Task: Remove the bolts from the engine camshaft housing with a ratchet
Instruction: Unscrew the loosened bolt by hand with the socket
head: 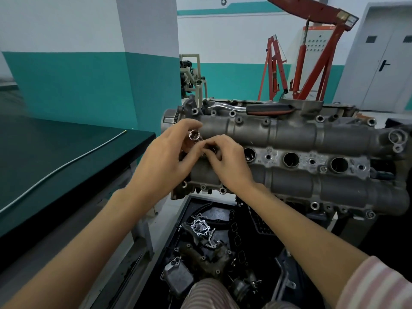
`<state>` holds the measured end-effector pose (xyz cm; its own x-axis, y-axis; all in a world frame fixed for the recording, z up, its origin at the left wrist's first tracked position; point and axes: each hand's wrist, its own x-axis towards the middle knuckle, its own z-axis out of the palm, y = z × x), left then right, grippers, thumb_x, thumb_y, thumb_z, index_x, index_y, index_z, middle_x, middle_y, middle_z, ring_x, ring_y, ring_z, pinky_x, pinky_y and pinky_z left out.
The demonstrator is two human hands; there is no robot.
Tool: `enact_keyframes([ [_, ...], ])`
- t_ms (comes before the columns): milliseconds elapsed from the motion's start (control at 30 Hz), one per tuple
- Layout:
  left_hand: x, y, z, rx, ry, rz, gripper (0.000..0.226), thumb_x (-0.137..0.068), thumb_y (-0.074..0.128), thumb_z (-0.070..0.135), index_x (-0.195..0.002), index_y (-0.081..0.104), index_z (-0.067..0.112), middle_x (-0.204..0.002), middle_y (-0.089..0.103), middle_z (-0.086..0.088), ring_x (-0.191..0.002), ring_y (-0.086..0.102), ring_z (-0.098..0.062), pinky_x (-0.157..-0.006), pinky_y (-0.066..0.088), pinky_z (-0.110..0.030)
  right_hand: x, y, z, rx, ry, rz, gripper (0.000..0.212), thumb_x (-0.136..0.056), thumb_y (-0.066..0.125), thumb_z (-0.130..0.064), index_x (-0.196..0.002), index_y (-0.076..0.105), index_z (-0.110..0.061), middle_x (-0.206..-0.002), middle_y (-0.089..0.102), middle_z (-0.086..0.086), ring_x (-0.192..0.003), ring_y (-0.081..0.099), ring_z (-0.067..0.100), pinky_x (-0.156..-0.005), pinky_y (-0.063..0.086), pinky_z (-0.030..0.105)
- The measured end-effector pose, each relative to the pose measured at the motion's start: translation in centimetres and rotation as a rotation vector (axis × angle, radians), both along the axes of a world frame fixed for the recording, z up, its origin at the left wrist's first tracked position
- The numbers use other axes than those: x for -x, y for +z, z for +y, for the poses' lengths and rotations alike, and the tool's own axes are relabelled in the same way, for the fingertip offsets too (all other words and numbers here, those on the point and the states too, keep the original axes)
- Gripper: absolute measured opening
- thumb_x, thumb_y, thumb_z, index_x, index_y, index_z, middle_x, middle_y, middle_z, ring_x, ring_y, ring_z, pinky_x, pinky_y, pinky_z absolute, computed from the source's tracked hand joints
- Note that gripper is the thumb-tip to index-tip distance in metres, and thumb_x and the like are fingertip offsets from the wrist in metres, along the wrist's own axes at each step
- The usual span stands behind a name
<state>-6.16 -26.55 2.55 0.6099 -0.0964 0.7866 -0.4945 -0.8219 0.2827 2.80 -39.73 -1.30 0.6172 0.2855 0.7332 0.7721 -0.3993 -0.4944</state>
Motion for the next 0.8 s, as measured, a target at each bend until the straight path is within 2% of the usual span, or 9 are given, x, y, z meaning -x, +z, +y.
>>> enact_keyframes([
  [100,0.6,1.4,0.3,-0.132,0.038,0.031,0.021,-0.091,0.057,0.019,-0.109,0.057,0.011,-0.090,0.055,0.007,-0.078,0.055,-0.014,-0.072,0.043,-0.025,0.0,0.0,-0.1,0.059,0.035,-0.018,0.022,-0.089,0.058,-0.007,-0.110,0.062,-0.008,-0.099,0.060,0.003,-0.068,0.042,-0.003,-0.069,0.037,0.011],
  [200,0.8,2.3,-0.4,-0.253,0.095,0.064,0.021,-0.092,0.053,0.027,-0.100,0.053,0.008,-0.085,0.055,0.001,-0.073,0.054,-0.022,-0.064,0.045,-0.037,0.0,0.0,0.0,0.061,0.041,0.006,0.033,-0.087,0.061,-0.012,-0.120,0.053,-0.011,-0.105,0.054,0.001,-0.067,0.040,-0.004,-0.070,0.044,0.022],
  [333,0.3,3.2,-1.0,-0.452,0.382,0.047,0.033,-0.096,0.039,0.041,-0.082,0.037,0.012,-0.070,0.040,0.000,-0.059,0.037,-0.023,-0.044,0.018,-0.030,-0.3,-0.2,0.3,0.004,-0.008,0.083,0.043,-0.079,0.072,-0.027,-0.114,0.050,-0.014,-0.100,0.050,-0.007,-0.063,0.039,-0.008,-0.064,0.038,0.016],
  [400,0.3,3.3,-0.9,-0.552,0.489,-0.010,0.041,-0.098,0.035,0.043,-0.070,0.037,0.013,-0.058,0.035,-0.002,-0.050,0.032,-0.021,-0.045,0.009,-0.025,-0.4,-0.2,0.3,-0.020,-0.002,0.106,0.040,-0.079,0.072,-0.026,-0.111,0.051,-0.015,-0.096,0.053,-0.007,-0.062,0.040,-0.007,-0.064,0.037,0.018],
  [467,0.6,3.6,-0.9,-0.607,0.541,-0.036,0.051,-0.096,0.030,0.048,-0.058,0.036,0.015,-0.047,0.027,0.001,-0.041,0.024,-0.017,-0.047,0.009,-0.022,-0.5,-0.2,0.3,-0.026,0.003,0.115,0.034,-0.080,0.072,-0.024,-0.106,0.052,-0.016,-0.093,0.055,-0.007,-0.061,0.040,-0.006,-0.063,0.038,0.018],
  [567,0.6,3.7,-0.7,-0.638,0.506,0.015,0.046,-0.089,0.025,0.060,-0.074,0.036,0.017,-0.059,0.042,0.003,-0.045,0.035,-0.018,-0.043,0.017,-0.024,-0.4,-0.2,0.3,-0.021,-0.003,0.116,0.025,-0.081,0.068,-0.022,-0.099,0.051,-0.017,-0.092,0.055,-0.004,-0.060,0.042,-0.004,-0.061,0.038,0.019],
  [667,0.9,3.7,-0.4,-0.560,0.251,0.143,0.025,-0.092,0.046,0.037,-0.100,0.038,0.014,-0.087,0.054,-0.001,-0.071,0.054,-0.025,-0.052,0.037,-0.034,-0.3,-0.1,0.3,-0.033,0.003,0.120,0.022,-0.082,0.067,-0.021,-0.096,0.051,-0.014,-0.091,0.055,-0.003,-0.060,0.041,-0.004,-0.062,0.039,0.020],
  [733,1.1,3.9,-0.8,-0.557,0.241,0.188,0.021,-0.095,0.046,0.030,-0.096,0.037,0.012,-0.085,0.052,-0.004,-0.069,0.048,-0.025,-0.055,0.037,-0.035,-0.3,-0.1,0.3,-0.031,0.005,0.115,0.023,-0.082,0.069,-0.020,-0.096,0.052,-0.014,-0.092,0.055,-0.003,-0.060,0.040,-0.004,-0.063,0.040,0.020],
  [800,0.9,4.1,-1.3,-0.591,0.399,0.202,0.030,-0.097,0.039,0.040,-0.086,0.032,0.013,-0.068,0.042,-0.002,-0.055,0.035,-0.021,-0.045,0.024,-0.030,-0.2,-0.1,0.3,-0.035,0.014,0.111,0.025,-0.081,0.069,-0.021,-0.097,0.052,-0.014,-0.094,0.056,-0.001,-0.060,0.040,-0.004,-0.061,0.039,0.020],
])
